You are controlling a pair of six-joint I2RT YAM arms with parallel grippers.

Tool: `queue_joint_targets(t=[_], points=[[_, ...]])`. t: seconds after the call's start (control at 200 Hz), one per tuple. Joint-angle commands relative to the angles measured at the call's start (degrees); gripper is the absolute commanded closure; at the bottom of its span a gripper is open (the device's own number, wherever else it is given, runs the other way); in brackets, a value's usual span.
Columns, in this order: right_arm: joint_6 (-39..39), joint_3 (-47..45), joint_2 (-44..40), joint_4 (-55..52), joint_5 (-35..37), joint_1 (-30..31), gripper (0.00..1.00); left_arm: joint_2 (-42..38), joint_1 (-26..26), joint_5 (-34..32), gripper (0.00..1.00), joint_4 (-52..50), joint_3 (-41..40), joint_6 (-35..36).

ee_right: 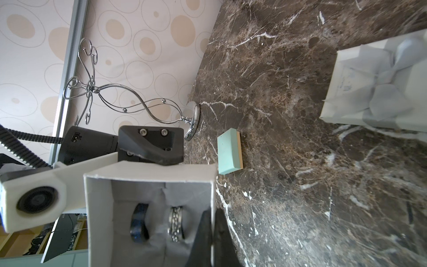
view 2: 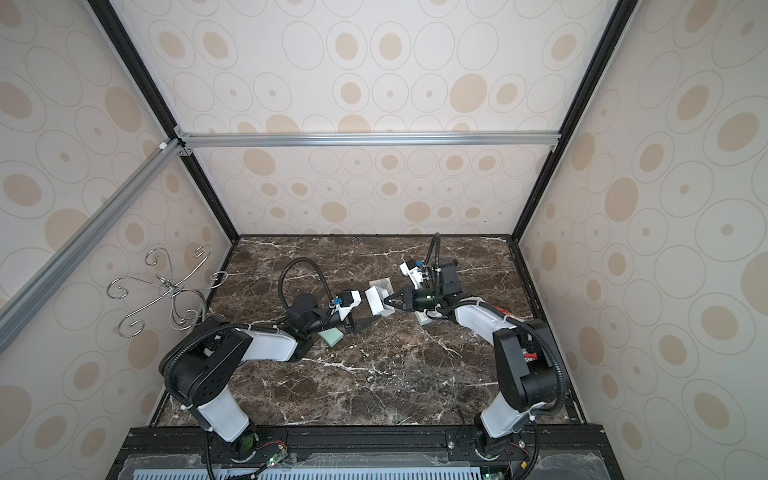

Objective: Take the rings out of the lift-off lid box
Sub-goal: Place the jewelry box at the center of the board.

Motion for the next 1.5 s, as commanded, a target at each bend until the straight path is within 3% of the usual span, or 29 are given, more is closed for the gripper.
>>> queue_joint_targets(t=[0.0,0.13,0.26,0.425,0.52,0.7,1.496], points=[[-3.11,1.90,-2.10,-3.98,2.66,0.30,1.00,-0.79,-0.39,-0.20,0.12,0.90,0.90,0.18],[-9.27,4.05,-4.64,-15.27,13.37,0.39,1.00,-5.04,-0.15,-4.36,0.00,-1.04,-1.57,-1.17],[-14.36,5.70,-4.80,-26.31,33.37,2.39,1.00,-9.64,0.09,-7.63,0.00,-5.67,-2.07,-2.45],[-13.75,6.13,-2.43,-29.31,50.16,7.56,1.00,-10.50,0.09,-12.71,0.00,-17.95,1.12,-0.58],[-12.34,6.10,-0.87,-28.90,54.90,9.45,1.00,-9.81,0.13,-17.16,0.00,-25.03,3.66,-0.42],[-10.88,6.58,2.00,-27.35,59.42,11.61,1.00,-7.69,0.07,-20.87,0.00,-31.35,6.23,-0.10],[-4.82,10.66,11.07,-24.93,65.98,16.74,1.00,-0.87,-0.93,-23.79,0.01,-36.06,10.20,-2.31]])
